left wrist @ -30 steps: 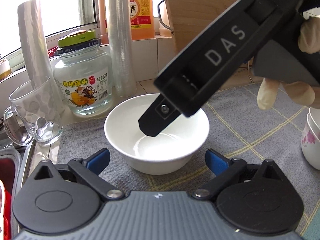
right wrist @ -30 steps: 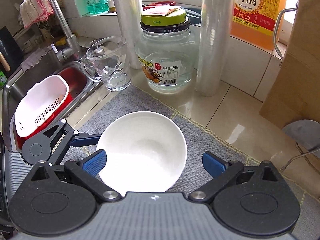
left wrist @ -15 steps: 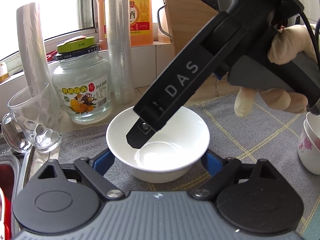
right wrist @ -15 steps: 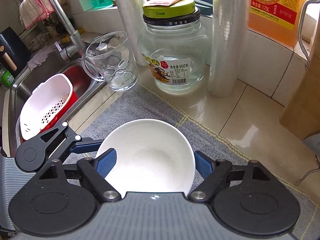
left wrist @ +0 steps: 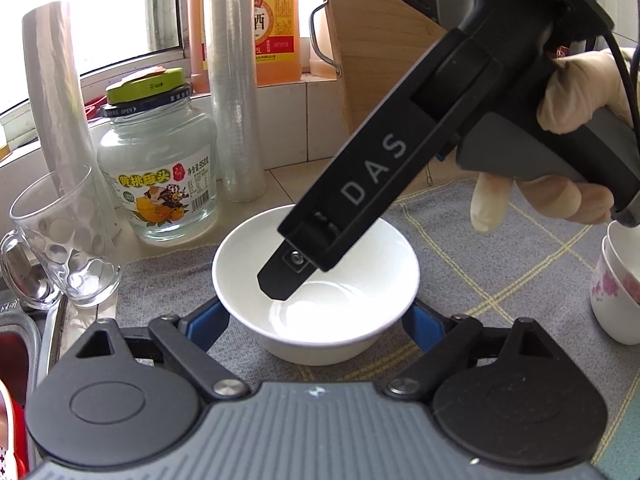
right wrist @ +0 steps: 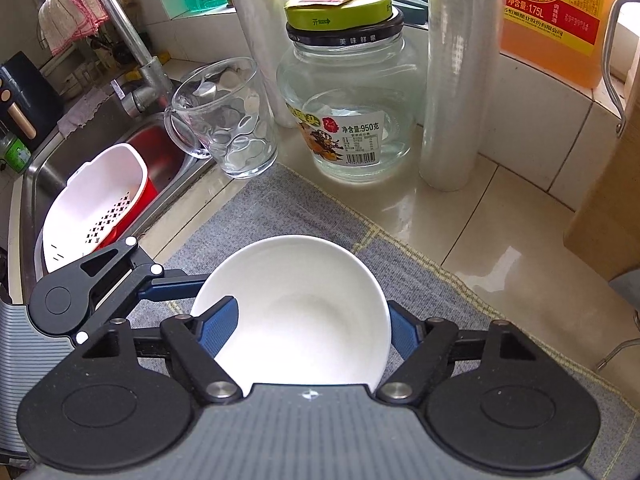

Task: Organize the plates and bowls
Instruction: 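Lift the held white bowl off the mat with the right tool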

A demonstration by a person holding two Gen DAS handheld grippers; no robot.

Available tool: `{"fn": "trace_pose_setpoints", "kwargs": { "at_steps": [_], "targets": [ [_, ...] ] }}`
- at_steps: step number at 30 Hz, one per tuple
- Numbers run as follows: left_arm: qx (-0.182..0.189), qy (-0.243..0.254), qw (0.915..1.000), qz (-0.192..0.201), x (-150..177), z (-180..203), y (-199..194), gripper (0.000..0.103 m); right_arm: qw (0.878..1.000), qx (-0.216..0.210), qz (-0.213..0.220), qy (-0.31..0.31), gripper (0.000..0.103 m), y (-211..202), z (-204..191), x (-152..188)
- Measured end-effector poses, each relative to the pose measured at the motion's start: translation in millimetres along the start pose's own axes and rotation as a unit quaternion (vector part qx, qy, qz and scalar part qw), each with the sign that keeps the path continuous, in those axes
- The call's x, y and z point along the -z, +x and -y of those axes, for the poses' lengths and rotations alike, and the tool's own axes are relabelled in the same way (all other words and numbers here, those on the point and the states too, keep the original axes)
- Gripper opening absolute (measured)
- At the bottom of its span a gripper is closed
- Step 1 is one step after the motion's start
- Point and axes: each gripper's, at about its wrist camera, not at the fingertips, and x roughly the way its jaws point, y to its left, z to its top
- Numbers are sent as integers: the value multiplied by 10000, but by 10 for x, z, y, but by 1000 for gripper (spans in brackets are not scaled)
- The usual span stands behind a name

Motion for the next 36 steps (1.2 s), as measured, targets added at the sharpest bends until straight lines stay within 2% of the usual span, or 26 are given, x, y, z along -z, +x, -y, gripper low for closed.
{"fn": "trace_pose_setpoints", "kwargs": {
  "at_steps": [21,36],
  "targets": [
    [25,93,10000,-25,-9,96,-153,92,9999,-32,-29,144,83,-95,-63,59],
    [60,305,9995,49,-82,385,-588,92,9998,-69,190,89,84,-579,-296,280]
  ]
}}
